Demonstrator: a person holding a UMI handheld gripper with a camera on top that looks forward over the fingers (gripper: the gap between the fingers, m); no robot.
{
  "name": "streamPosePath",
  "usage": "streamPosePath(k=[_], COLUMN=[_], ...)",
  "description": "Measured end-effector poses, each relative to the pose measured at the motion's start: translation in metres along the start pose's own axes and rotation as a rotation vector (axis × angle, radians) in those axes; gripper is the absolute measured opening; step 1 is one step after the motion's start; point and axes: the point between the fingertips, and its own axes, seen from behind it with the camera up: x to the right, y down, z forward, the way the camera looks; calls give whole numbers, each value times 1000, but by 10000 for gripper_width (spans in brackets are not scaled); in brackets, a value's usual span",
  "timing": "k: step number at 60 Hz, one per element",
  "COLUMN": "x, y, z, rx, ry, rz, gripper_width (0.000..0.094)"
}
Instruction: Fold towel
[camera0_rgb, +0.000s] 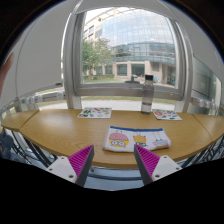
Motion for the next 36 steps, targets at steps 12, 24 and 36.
streamPosePath(k=[12, 24, 36], x=[-3, 39, 87], y=[1, -2, -2], z=[14, 25, -11], rx=[-52, -118, -174], ry=[-6, 89, 152], rz=[-1, 15, -48], gripper_width=[786, 499, 232])
